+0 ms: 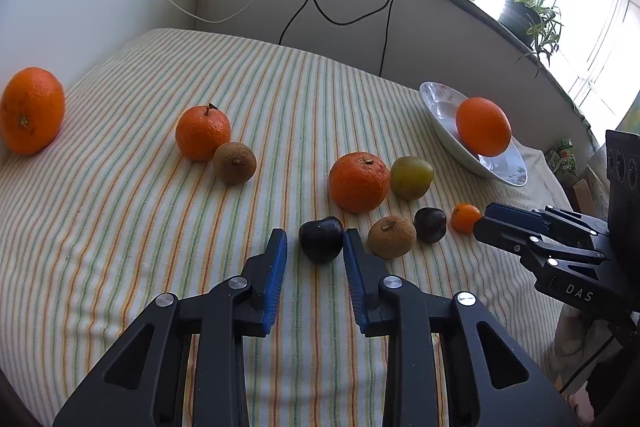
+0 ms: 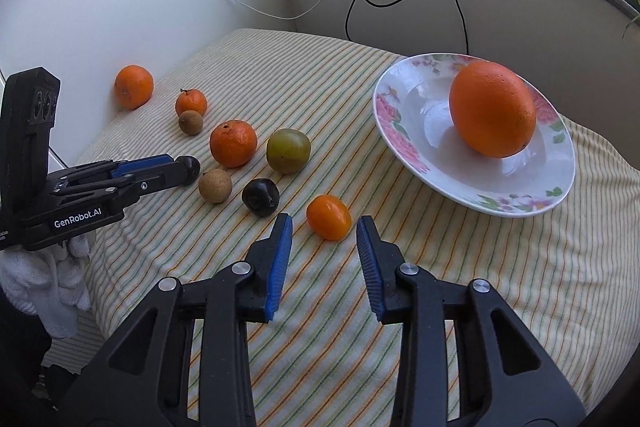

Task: Organize fruits
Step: 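Grasp the small kumquat with the right gripper while the left gripper grasps a dark plum, then place the kumquat and the plum on the plate beside the orange with both grippers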

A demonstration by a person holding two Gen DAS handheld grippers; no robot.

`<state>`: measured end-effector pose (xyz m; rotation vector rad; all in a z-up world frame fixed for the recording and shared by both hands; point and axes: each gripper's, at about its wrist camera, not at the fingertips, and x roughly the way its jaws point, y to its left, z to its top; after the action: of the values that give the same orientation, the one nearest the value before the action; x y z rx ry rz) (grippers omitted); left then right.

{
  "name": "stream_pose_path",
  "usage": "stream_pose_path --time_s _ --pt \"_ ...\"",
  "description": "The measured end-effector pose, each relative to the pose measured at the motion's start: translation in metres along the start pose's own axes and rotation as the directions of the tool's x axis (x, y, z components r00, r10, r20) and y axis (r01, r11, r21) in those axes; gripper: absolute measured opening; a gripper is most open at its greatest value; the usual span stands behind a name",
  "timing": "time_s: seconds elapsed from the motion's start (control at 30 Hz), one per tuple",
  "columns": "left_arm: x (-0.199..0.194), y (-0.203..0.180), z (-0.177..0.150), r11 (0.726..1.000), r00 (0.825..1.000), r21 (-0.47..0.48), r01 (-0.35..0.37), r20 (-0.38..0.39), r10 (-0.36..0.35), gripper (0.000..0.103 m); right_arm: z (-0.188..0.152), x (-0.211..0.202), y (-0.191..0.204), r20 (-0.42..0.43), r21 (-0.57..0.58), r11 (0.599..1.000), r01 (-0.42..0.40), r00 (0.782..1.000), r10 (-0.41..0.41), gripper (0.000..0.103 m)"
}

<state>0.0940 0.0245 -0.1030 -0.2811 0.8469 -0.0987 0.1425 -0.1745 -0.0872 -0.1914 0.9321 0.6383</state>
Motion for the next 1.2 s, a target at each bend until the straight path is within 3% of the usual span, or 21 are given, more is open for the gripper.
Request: stream_pose_path --time_s 0.3,0.4,0.63,1.2 --pt "0.004 -0.005 0.002 1.0 1.0 0.018 0.008 -0.012 -0.007 0.026 0.003 0.02 0.001 -0.04 -0.007 1.0 0.015 0.999 -0.015 0.035" --pt "0.005 -0.006 0.004 1.0 1.0 0.023 0.014 -0.013 -0.014 0.022 0.003 0.024 0.002 -0.049 -0.006 1.0 0.013 0.999 -0.013 0.028" --pt "0.002 -0.006 0.004 1.0 1.0 0.024 0.019 -0.006 -0.019 0.021 0.0 0.024 0.004 -0.049 -0.006 1.0 0.012 0.999 -0.013 0.027" --pt "-0.015 -0.039 0.026 0.995 0.995 0.069 0.071 0.06 -0.075 0.021 -0.006 -0.028 -0.013 0.039 0.041 0.999 0.008 0.999 -0.01 0.026"
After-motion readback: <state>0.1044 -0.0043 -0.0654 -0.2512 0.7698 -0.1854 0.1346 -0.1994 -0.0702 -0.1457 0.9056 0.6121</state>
